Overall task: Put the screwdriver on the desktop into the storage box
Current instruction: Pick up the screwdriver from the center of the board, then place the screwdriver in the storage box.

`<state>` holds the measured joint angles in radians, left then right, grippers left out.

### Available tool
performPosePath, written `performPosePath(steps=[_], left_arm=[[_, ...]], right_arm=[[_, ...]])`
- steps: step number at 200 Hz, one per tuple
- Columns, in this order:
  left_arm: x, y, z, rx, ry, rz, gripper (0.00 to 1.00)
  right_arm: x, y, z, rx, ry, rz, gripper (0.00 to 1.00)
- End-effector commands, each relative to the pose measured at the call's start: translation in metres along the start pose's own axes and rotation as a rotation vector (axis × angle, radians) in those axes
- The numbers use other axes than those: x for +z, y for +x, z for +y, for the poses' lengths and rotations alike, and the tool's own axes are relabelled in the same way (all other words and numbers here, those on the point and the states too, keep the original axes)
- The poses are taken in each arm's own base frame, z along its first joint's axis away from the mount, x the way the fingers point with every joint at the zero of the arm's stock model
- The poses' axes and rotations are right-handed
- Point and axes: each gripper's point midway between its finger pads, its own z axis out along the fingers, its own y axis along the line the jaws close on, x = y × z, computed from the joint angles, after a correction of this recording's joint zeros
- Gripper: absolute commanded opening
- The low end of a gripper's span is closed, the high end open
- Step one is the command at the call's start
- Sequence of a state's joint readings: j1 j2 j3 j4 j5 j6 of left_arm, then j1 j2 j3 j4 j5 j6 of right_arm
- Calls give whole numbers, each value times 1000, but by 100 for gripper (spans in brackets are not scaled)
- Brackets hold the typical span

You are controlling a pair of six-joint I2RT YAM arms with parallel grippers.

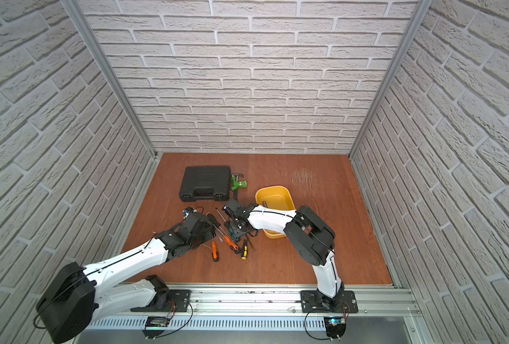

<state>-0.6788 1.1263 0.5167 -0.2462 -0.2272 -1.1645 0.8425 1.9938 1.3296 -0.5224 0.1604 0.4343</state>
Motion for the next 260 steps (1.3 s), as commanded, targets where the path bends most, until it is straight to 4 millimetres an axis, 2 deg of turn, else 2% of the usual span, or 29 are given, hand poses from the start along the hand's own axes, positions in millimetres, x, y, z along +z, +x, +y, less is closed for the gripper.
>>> performPosePath(steps=[1, 21, 25, 45, 130, 176, 221, 260], left_arm=[[3, -1, -4, -10, 16, -6, 59], [4, 0, -3, -15, 21, -3, 59], [4, 0, -3, -16, 22, -4, 59], [5, 0, -4, -15, 24, -4, 59], [2, -7, -14, -7, 23, -10, 59], [1, -6, -21, 11, 31, -9, 59], [1, -7, -29, 44, 32, -7, 59], [2, -9, -35, 48, 41, -7, 60]], right_arm=[[3, 6, -7, 0, 28, 19, 14], [-2, 3, -8, 2, 33, 3, 9], [-13, -4, -7, 8, 23, -27, 7], [-29, -14, -8, 19, 14, -73, 2], [-130, -49, -3, 81, -144, -324, 2], [-174, -54, -11, 151, -225, -430, 3], [-194, -51, -32, 264, -288, -510, 2], [-188, -45, -67, 395, -314, -509, 3]])
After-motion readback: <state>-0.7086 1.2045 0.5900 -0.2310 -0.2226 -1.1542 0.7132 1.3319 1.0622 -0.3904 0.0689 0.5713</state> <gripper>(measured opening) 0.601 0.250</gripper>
